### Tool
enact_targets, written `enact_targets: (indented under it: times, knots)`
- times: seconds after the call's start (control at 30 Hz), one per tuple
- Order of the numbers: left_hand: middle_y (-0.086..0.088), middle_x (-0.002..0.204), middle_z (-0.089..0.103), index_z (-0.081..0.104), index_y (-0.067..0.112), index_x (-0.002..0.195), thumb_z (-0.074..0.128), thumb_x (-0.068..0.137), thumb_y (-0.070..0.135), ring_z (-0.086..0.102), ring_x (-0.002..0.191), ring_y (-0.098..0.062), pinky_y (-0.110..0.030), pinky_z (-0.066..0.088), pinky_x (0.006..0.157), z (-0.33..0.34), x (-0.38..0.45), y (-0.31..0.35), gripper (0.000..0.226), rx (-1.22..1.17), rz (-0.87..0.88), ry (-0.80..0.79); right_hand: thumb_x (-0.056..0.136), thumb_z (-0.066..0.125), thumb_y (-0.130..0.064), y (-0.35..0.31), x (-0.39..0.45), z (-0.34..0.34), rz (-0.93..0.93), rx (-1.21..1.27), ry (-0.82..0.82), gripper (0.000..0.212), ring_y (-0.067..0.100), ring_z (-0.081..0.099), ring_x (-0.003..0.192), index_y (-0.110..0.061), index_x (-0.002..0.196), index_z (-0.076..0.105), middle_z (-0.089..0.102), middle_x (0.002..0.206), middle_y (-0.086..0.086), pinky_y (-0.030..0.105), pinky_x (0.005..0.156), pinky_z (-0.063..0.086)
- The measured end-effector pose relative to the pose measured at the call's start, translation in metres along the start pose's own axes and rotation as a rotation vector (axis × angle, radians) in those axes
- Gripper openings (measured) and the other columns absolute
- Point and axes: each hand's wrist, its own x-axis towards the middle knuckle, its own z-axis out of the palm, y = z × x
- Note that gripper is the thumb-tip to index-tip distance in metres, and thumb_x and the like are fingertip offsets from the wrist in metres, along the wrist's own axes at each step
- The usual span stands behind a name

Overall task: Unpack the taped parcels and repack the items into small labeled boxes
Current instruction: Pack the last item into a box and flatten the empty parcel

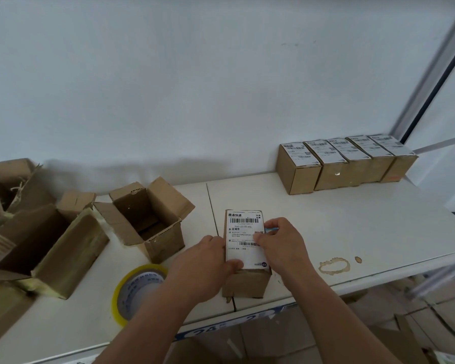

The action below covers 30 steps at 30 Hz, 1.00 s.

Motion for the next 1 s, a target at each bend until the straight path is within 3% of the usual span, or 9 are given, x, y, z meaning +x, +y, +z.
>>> enact_targets:
  times: [0.13,0.23,0.3,0.37,0.47,0.57,0.67,0.8,1.0]
  knots:
    - [0.006,0.128,0.053,0.045,0.025,0.132,0.052,0.093,0.058,0.049,0.093,-0.006,-0.019,0.043,0.072,-0.002,0.000,0.001,0.051,-0.032,-0.021,-0.022,0.093,0.063,-0.024,0.002,0.005,0.003,-0.014,-0.096,0.001,0.030,0.010,0.060,0.079,-0.023,0.119,0.047,0.053,0.108,-0.004,0.019,0.060,0.052]
    - [0.007,0.126,0.055,0.047,0.026,0.130,0.054,0.093,0.057,0.049,0.092,-0.006,-0.020,0.043,0.071,-0.004,0.001,0.001,0.050,-0.050,-0.038,-0.031,0.092,0.059,-0.032,0.002,0.007,0.003,-0.074,-0.207,0.024,0.046,0.018,0.056,0.109,-0.026,0.134,0.041,0.045,0.129,0.000,0.033,0.081,0.056]
    - [0.007,0.125,0.056,0.048,0.026,0.129,0.055,0.092,0.058,0.050,0.090,-0.007,-0.019,0.043,0.067,-0.005,0.002,0.001,0.049,-0.047,-0.046,-0.044,0.094,0.055,-0.041,-0.005,0.009,0.002,-0.165,-0.301,0.050,0.053,0.022,0.041,0.129,-0.026,0.141,0.038,0.035,0.143,0.000,0.042,0.102,0.046]
    - [0.008,0.125,0.058,0.049,0.027,0.129,0.054,0.093,0.057,0.049,0.087,-0.007,-0.018,0.040,0.062,-0.006,0.004,0.001,0.047,-0.041,-0.050,-0.070,0.094,0.049,-0.052,-0.018,0.012,0.001,-0.266,-0.442,0.048,0.060,0.023,0.025,0.140,-0.026,0.146,0.034,0.025,0.154,0.000,0.044,0.113,0.031]
    - [0.007,0.122,0.062,0.051,0.026,0.129,0.053,0.094,0.055,0.049,0.085,-0.007,-0.019,0.040,0.064,-0.007,0.005,0.003,0.045,-0.062,-0.074,-0.118,0.093,0.035,-0.067,-0.036,0.024,0.011,-0.358,-0.687,-0.052,0.070,0.024,0.006,0.149,-0.029,0.152,0.024,0.010,0.163,0.000,0.048,0.118,0.015]
    - [0.013,0.091,0.056,0.056,0.028,0.119,0.051,0.095,0.056,0.049,0.079,-0.005,-0.023,0.044,0.072,-0.007,0.006,0.000,0.037,-0.088,-0.096,-0.164,0.092,0.019,-0.072,-0.038,0.034,0.029,-0.387,-0.883,-0.141,0.075,0.025,-0.003,0.150,-0.029,0.153,0.021,0.003,0.164,0.001,0.050,0.120,0.007]
    - [0.017,0.076,0.047,0.049,0.033,0.095,0.051,0.094,0.057,0.048,0.071,-0.001,-0.026,0.049,0.077,-0.003,0.009,-0.003,0.024,-0.125,-0.113,-0.182,0.093,0.011,-0.070,-0.030,0.044,0.038,-0.329,-0.956,-0.158,0.074,0.028,0.005,0.149,-0.028,0.151,0.029,0.013,0.162,0.006,0.051,0.119,0.010]
    - [0.016,0.076,0.047,0.043,0.033,0.089,0.051,0.096,0.053,0.047,0.070,-0.001,-0.023,0.043,0.066,0.000,0.012,-0.003,0.023,-0.174,-0.098,-0.211,0.092,0.014,-0.066,-0.020,0.052,0.044,-0.353,-1.042,-0.158,0.065,0.031,0.034,0.132,-0.032,0.143,0.037,0.041,0.144,0.007,0.053,0.106,0.030]
    - [0.016,0.078,0.049,0.041,0.035,0.077,0.054,0.096,0.048,0.048,0.070,0.000,-0.019,0.039,0.060,-0.007,0.013,0.000,0.027,-0.232,-0.109,-0.240,0.096,0.017,-0.063,-0.027,0.048,0.040,-0.307,-0.965,-0.141,0.064,0.029,0.040,0.127,-0.023,0.139,0.041,0.046,0.137,0.007,0.051,0.107,0.033]
